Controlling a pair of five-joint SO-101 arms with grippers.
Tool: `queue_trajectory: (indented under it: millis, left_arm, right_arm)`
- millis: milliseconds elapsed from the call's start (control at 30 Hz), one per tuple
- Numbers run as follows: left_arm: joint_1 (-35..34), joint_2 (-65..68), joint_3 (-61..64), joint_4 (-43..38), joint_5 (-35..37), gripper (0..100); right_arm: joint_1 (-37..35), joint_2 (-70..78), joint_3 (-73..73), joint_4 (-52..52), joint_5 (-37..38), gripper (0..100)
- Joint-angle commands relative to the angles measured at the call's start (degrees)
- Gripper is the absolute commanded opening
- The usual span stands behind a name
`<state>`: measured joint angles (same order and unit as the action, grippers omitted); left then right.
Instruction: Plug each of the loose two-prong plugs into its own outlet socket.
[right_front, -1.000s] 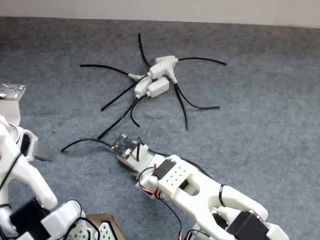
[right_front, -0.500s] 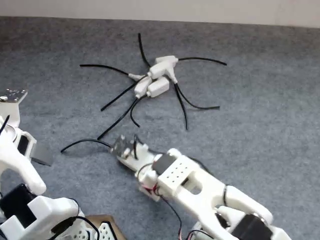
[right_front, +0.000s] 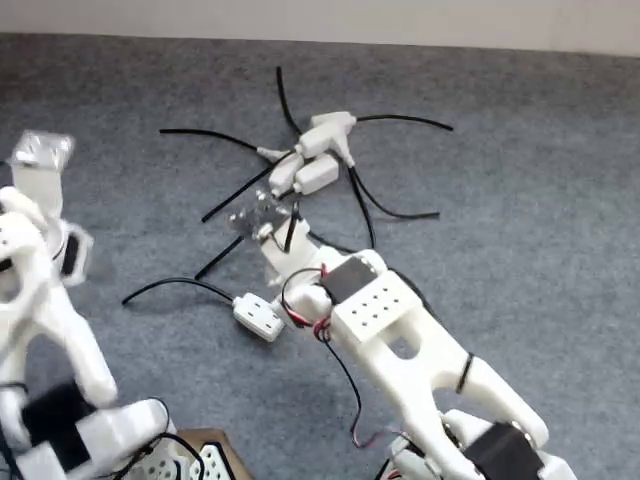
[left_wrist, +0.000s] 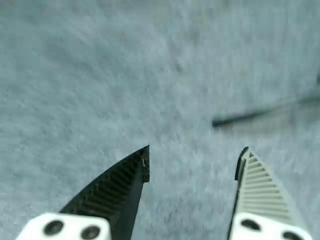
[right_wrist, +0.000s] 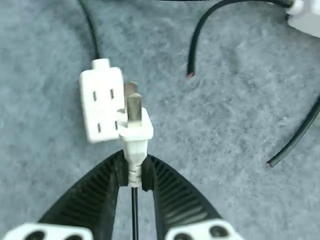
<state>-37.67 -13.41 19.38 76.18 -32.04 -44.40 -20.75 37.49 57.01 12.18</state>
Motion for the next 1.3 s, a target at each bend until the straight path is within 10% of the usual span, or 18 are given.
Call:
queue_trajectory:
  millis: [0,267,567,833,1267]
  left_arm:
    - [5.9,-15.2,6.2,-8.4,8.0,29]
    - [9.7,-58.6,55.5,-47.0,13.0,42]
    - [14.6,-92.0,73.6,-34.4,8.2,48]
    - [14.6,-89.2,74.2,-34.4,4.5,48]
    - [16.9,-90.1,73.2,-30.1,4.5,48]
  right_arm:
    - [1.6,1.7,-3.3,-4.9,-3.3,0.6]
    - [2.1,1.8,-2.7,-8.8,-3.7,0.6]
    - [-7.3,1.8,-2.7,-8.5,-7.0,0.6]
    - [-19.3,1.5,-4.3,-4.2,-6.8,0.6]
    - [-17.9,1.7,-5.5,-7.9,-8.6,0.6]
